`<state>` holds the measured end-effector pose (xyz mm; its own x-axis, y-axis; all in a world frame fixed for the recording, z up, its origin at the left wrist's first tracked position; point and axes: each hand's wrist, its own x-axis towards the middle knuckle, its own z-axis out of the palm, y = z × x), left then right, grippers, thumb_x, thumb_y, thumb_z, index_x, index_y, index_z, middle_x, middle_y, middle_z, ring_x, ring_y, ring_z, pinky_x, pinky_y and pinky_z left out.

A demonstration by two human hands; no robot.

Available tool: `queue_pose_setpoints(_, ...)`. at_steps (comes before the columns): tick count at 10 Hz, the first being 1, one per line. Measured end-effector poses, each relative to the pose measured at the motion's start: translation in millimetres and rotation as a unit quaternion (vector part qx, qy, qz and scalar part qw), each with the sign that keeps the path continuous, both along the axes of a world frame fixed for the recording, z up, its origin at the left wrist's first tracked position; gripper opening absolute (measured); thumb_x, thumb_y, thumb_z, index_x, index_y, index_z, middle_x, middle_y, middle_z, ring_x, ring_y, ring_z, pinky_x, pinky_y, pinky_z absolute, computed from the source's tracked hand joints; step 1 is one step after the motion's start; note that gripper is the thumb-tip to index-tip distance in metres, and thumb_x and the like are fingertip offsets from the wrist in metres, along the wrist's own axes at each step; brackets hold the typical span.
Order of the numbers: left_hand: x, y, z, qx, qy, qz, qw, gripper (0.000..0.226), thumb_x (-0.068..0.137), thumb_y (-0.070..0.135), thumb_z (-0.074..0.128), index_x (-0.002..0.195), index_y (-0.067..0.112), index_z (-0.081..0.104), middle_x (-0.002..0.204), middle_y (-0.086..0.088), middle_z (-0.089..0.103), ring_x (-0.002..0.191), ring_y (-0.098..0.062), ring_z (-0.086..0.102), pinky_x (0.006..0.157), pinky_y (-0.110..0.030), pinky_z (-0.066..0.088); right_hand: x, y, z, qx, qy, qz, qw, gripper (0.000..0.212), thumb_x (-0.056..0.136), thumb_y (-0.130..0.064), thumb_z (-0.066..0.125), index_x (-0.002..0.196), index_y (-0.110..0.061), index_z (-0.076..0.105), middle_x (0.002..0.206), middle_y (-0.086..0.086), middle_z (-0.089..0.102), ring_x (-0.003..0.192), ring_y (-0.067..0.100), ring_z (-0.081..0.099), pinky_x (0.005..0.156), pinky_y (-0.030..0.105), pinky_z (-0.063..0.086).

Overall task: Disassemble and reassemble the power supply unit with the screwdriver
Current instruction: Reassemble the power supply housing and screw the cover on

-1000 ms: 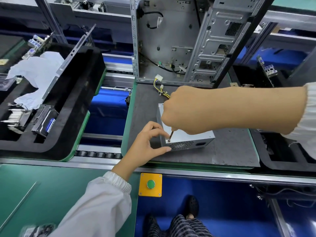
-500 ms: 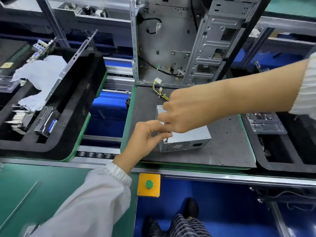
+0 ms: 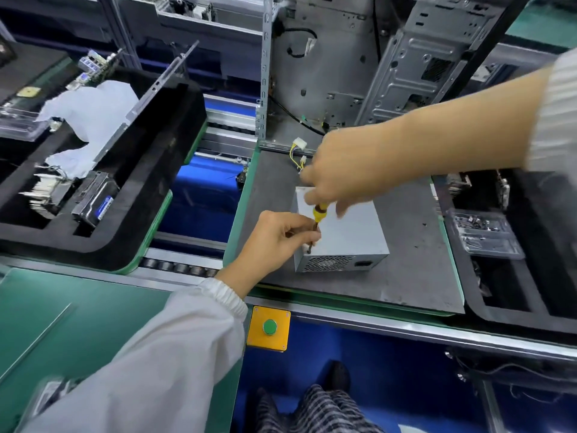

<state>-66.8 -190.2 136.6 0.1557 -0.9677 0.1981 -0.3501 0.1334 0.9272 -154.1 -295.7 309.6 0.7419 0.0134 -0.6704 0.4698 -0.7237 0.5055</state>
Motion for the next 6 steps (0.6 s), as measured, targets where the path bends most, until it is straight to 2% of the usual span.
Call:
queue_pose_setpoints(1, 0, -1, -2, -0.010, -0.021, -0.021, 1.000, 0.007, 0.083, 0.004, 0.075, 0.088, 0.001, 0.077, 0.078, -0.009, 0.074, 0.069, -0.012, 0.066, 0.071, -0.021, 0.053, -9, 13, 11, -0.046, 0.014, 0.218, 0.975, 0.006, 0.076, -0.018, 0.062, 0.079, -0.018, 0.058, 0.059, -0.004, 0.050, 0.043, 0.018, 0.036, 0.043, 0.028, 0.020)
queue_pose_setpoints(2, 1, -1, -4, 0.001, 0.004, -0.036, 0.999, 0.008, 0.082, 0.004, 0.075, 0.090, 0.001, 0.077, 0.080, -0.010, 0.075, 0.072, -0.014, 0.069, 0.073, -0.021, 0.054, -10, 19, -1, -0.001, 0.068, 0.043, 0.997, 0.014, 0.091, -0.018, 0.044, 0.080, -0.014, 0.051, 0.056, -0.001, 0.035, 0.045, 0.016, 0.028, 0.045, 0.029, 0.023)
queue_pose_setpoints(3, 3, 0, -3, 0.014, 0.040, -0.055, 0.998, 0.010, 0.082, 0.004, 0.076, 0.092, 0.003, 0.076, 0.084, -0.004, 0.076, 0.076, -0.007, 0.071, 0.075, -0.015, 0.053, 3, 25, -14, 0.112, 0.011, -0.358, 0.927, 0.036, 0.094, -0.026, 0.047, 0.062, -0.012, 0.047, 0.049, 0.000, 0.042, 0.041, 0.015, 0.035, 0.046, 0.025, 0.030)
queue_pose_setpoints(4, 0, -3, 0, 0.007, 0.063, -0.037, 0.997, 0.009, 0.080, 0.006, 0.078, 0.088, 0.003, 0.075, 0.079, -0.009, 0.075, 0.068, -0.012, 0.069, 0.072, -0.021, 0.055, 18, 8, -17, 0.221, 0.013, -0.778, 0.588, 0.032, 0.094, -0.020, 0.049, 0.072, 0.001, 0.059, 0.039, -0.003, 0.033, 0.026, 0.010, 0.023, 0.030, 0.014, 0.018)
queue_pose_setpoints(5, -6, -5, 0, 0.001, 0.054, -0.052, 0.997, 0.010, 0.085, 0.003, 0.073, 0.092, -0.003, 0.076, 0.077, -0.014, 0.075, 0.066, -0.002, 0.068, 0.075, -0.018, 0.055, 14, -5, -10, 0.271, 0.051, -0.853, 0.443, 0.036, 0.098, -0.028, 0.045, 0.082, 0.001, 0.059, 0.042, -0.005, 0.032, 0.026, 0.006, 0.025, 0.026, 0.014, 0.019)
queue_pose_setpoints(6, -5, -6, -1, -0.023, 0.031, -0.041, 0.998, 0.012, 0.087, 0.003, 0.069, 0.097, -0.003, 0.075, 0.081, -0.013, 0.075, 0.070, 0.004, 0.068, 0.077, -0.015, 0.053, -4, -2, -8, 0.145, 0.030, -0.426, 0.893, 0.031, 0.096, -0.045, 0.046, 0.091, -0.014, 0.050, 0.054, -0.007, 0.043, 0.043, 0.011, 0.039, 0.039, 0.024, 0.028)
